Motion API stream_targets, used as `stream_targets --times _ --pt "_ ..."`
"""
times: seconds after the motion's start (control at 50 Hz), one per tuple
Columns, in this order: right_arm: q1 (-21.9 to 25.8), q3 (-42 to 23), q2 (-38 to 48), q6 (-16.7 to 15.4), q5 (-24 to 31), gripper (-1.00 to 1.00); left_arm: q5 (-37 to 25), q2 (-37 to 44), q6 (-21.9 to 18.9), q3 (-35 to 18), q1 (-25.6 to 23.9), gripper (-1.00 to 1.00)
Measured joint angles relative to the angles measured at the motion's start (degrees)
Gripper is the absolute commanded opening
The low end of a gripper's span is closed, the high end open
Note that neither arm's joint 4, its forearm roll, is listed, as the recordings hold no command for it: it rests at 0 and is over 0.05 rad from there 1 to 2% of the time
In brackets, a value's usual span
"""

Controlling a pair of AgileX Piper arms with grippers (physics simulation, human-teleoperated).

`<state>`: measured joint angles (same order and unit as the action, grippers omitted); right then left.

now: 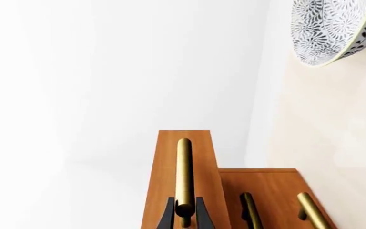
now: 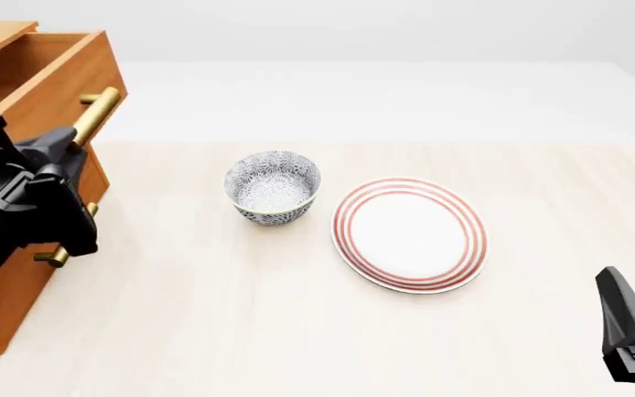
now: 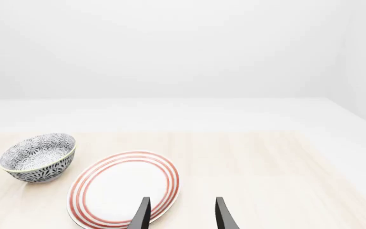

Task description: Open the top drawer of the cabinet.

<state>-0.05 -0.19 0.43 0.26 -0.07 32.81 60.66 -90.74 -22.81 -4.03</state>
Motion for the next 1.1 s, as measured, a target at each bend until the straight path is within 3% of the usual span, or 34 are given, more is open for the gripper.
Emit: stream_targets --times 0.16,0.18,1.06,1.1 --pt "0.0 0.0 0.0 0.0 0.0 1.00 0.3 -0.4 0.0 0.4 -0.8 -1.00" --pt "0.0 0.0 0.0 0.0 0.0 1.00 0.3 -0.4 0.0 0.5 -0.9 1.00" --pt "0.0 0.0 0.0 0.0 0.0 1.00 0.8 -4.1 0.1 1.1 -3.5 1.00" --pt "0.0 0.0 0.0 0.0 0.0 1.00 -3.6 -6.2 3.4 -0.3 -4.8 1.00"
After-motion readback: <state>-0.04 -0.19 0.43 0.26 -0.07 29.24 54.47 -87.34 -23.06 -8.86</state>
